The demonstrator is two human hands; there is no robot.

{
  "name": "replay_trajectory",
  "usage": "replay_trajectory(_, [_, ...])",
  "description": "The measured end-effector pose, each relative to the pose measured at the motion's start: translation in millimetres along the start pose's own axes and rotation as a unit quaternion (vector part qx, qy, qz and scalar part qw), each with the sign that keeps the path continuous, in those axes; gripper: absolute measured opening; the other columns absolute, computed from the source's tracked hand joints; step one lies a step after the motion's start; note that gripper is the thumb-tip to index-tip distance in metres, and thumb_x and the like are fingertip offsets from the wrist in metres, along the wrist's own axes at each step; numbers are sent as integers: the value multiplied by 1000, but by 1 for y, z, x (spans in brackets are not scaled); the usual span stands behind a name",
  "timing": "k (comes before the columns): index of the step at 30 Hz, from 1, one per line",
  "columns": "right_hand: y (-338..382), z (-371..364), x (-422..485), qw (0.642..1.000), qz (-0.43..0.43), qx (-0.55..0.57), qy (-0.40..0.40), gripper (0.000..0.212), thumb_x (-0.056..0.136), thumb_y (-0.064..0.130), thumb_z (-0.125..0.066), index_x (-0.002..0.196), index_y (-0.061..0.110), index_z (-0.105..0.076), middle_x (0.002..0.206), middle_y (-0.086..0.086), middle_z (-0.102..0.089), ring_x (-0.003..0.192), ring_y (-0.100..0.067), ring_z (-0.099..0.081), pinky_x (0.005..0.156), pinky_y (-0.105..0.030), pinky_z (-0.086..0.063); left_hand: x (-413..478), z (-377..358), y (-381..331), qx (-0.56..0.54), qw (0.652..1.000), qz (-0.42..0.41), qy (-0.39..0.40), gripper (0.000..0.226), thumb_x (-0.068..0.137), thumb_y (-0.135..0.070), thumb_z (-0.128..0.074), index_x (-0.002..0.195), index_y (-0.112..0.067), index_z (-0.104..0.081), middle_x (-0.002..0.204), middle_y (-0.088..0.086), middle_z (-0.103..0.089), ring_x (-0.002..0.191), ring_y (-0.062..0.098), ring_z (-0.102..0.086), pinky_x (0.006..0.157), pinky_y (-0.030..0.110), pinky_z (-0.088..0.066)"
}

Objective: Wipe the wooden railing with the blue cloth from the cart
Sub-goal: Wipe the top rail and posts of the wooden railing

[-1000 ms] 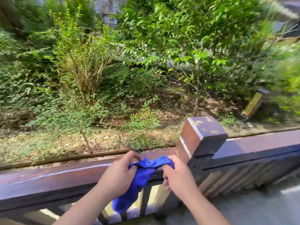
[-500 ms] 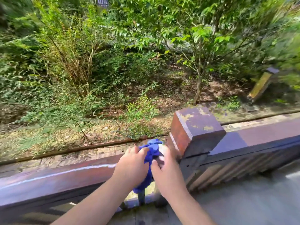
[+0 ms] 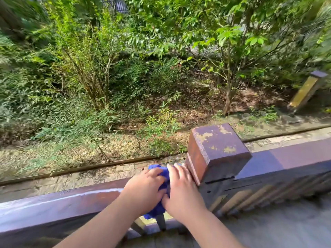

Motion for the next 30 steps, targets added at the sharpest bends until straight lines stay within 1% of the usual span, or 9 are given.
replay_trajectory(1, [-1,-5,1,1000,5,-8,25,88,82,33,-53,161,19,-18,169,-9,-25,158,-31,-13,129,-45,-14,-3,-5,0,3,1000,-3,18,41,93,-54,-48,123,-30,-63,144,-8,-51,125,20,-52,102,38,-42])
replay_trajectory(4, [-2,-15,6,998,15,-21,58,97,81,41,-53,164,21,-8,173,-10,-15,159,-32,-4,128,-45,-4,-10,-12,2,30,1000,3,6,39,94,-53,-47,120,-30,-64,136,-10,-56,121,18,-55,102,35,-39])
replay_trajectory(7, [2,-14,12,997,17,-17,71,106,76,49,-55,165,23,-3,174,-9,-11,160,-32,-1,130,-48,-6,-14,-12,6,41,999,12,-9,34,96,-49,-46,112,-28,-67,126,-8,-62,112,20,-60,98,37,-39])
replay_trajectory(10, [16,-14,16,996,24,-31,78,113,72,60,-54,165,25,-1,175,-7,-9,160,-30,-1,129,-51,-8,-27,-13,21,43,998,28,-24,32,98,-45,-46,108,-25,-70,122,-7,-64,109,21,-61,99,38,-38])
replay_trajectory(15, [55,-26,15,989,38,-88,108,122,67,68,-59,165,28,1,176,-7,-6,161,-31,1,128,-56,-4,-67,-18,73,32,997,59,-35,36,99,-45,-44,117,-26,-70,133,-8,-63,117,19,-61,110,38,-32])
replay_trajectory(19, [98,-43,15,984,44,-128,118,127,64,76,-62,165,28,-3,175,-7,-8,161,-33,-1,128,-57,-3,-109,-20,127,26,996,76,-36,37,98,-44,-43,118,-27,-70,139,-10,-62,120,16,-61,110,37,-34])
replay_trajectory(22, [134,-58,17,980,63,-155,108,125,68,72,-70,165,29,-6,175,-7,-13,161,-33,-4,128,-58,-7,-137,-18,161,38,996,79,-25,33,98,-42,-43,112,-25,-69,131,-7,-66,115,20,-62,103,39,-39])
replay_trajectory(24, [157,-66,19,977,69,-166,112,124,69,70,-72,165,30,-7,175,-7,-13,161,-33,-5,128,-58,-7,-154,-17,180,39,995,85,-21,33,98,-41,-44,113,-25,-69,132,-6,-65,114,20,-62,102,39,-39])
replay_trajectory(30, [216,-89,28,973,73,-170,137,120,68,69,-71,165,30,-12,175,-7,-14,161,-33,-6,129,-57,-7,-209,-18,244,-11,989,146,-23,35,101,-43,-44,126,-33,-66,149,-14,-53,129,15,-54,115,39,-30])
Point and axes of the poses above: each hand's wrist, its own x-axis towards the middle knuckle, its own z-axis out of the back of the hand, y = z × x, the point moved 3 cm from there along x, towards the middle knuckle
